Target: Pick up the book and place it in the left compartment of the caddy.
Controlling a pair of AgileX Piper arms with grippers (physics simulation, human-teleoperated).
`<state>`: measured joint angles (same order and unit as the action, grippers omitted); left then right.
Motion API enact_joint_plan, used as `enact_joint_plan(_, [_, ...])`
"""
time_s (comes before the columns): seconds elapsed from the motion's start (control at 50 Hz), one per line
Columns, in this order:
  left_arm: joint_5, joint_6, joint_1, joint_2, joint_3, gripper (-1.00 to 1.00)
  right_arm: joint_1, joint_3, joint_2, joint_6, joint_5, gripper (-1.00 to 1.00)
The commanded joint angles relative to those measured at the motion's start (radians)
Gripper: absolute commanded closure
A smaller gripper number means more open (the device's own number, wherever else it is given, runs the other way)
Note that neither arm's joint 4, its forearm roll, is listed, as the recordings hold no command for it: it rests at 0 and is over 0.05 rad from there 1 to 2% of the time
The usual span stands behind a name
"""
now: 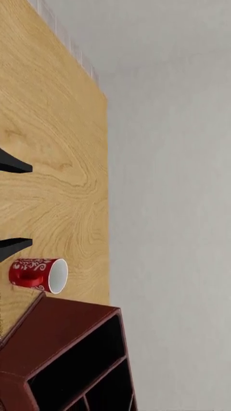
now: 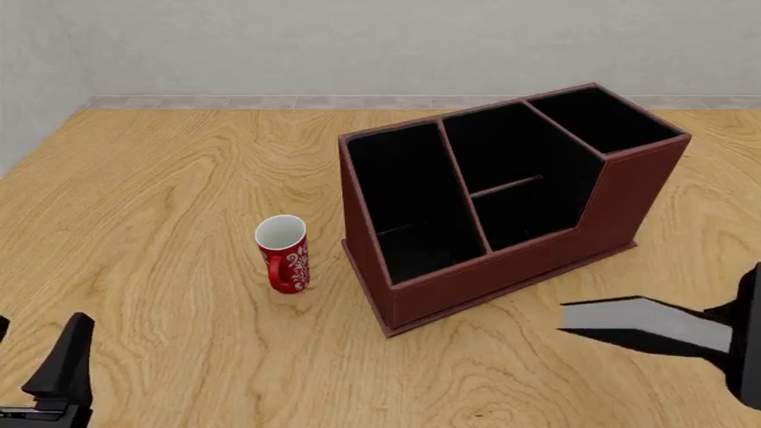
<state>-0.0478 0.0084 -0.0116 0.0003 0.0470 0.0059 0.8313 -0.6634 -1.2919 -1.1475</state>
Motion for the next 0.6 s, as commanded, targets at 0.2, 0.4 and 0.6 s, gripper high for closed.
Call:
enact_joint_plan(0.2, [0.002, 0.019, 0.009, 0.000, 0.012, -1.00, 0.300, 0.193, -0.080, 0.551, -0.073, 1.00])
enact_joint_plan(0.4, [-0.013, 0.070, 0.000, 0.000, 0.022, -1.00, 0.407, 0.297, -0.148, 0.765, -0.073, 1.00])
enact_joint_plan(0.6, [-0.019, 0.194, 0.007, 0.000, 0.024, -1.00, 0.478, 0.405, -0.211, 0.896, -0.073, 1.00])
